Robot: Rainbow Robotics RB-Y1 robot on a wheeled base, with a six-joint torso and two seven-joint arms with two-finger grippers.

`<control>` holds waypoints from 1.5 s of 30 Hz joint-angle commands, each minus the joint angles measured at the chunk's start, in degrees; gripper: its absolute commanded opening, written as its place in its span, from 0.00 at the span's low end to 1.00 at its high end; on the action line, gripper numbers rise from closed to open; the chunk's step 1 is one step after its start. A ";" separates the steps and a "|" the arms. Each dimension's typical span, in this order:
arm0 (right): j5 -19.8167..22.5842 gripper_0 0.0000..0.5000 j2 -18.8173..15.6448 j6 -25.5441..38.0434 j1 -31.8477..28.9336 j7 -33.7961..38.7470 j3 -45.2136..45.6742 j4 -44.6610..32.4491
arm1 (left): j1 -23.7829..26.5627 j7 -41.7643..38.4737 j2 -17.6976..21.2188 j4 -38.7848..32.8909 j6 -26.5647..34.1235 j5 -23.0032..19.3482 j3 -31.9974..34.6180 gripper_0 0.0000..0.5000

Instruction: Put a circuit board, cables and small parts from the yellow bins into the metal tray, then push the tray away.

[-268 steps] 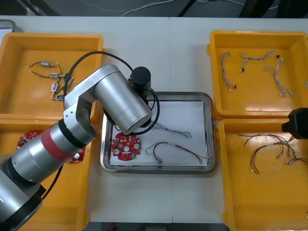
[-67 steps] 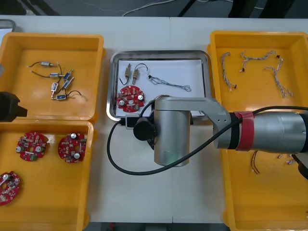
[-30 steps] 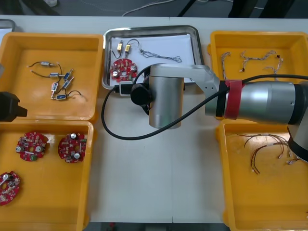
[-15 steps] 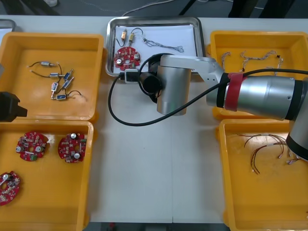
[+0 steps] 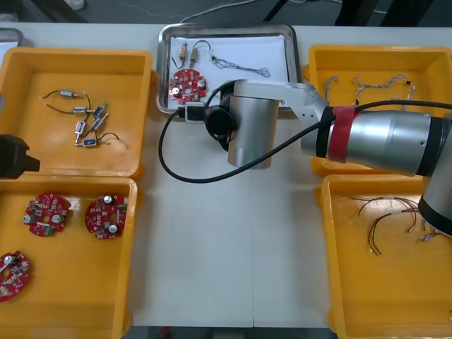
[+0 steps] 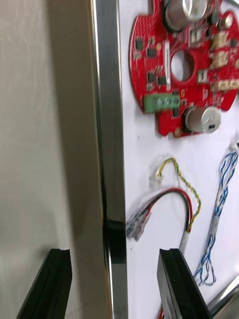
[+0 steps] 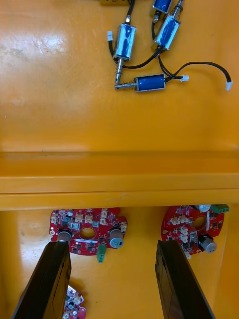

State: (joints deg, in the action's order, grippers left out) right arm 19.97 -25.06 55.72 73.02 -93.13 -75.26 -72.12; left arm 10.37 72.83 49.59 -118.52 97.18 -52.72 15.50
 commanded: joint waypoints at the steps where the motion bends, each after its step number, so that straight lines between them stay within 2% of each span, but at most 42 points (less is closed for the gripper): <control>1: 0.42 1.00 0.89 6.07 3.10 -2.76 1.61 -4.78 | -0.78 1.53 2.00 -1.62 -0.07 0.51 1.11 1.00; 11: 1.56 1.00 0.01 19.69 -0.07 -2.06 7.06 -14.71 | -0.78 1.53 2.00 -1.62 -0.07 0.51 1.11 1.00; 20: 12.20 1.00 -3.95 29.80 -3.41 0.84 15.94 -23.76 | -0.78 1.53 2.00 -1.62 -0.07 0.51 1.11 1.00; 26: 17.91 1.00 -8.87 32.70 -5.25 8.58 18.93 -30.88 | -0.78 1.53 2.00 -1.62 -0.07 0.51 1.11 1.00; 30: 21.43 1.00 -12.91 35.07 -8.06 13.94 22.62 -35.89 | -0.78 1.53 2.00 -1.62 -0.07 0.51 1.11 1.00; 38: 31.09 1.00 -21.00 39.73 -14.48 24.84 32.46 -42.40 | -0.78 1.53 2.00 -1.62 -0.07 0.51 1.11 1.00; 45: 35.49 1.00 -25.74 45.88 -20.72 33.71 41.95 -45.83 | -0.78 1.53 2.00 -1.62 -0.07 0.51 1.11 1.00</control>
State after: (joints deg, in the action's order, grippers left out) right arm 54.16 -47.57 99.92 55.23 -64.62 -38.47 -115.22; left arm 10.28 72.83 49.59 -118.56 97.19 -52.70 15.50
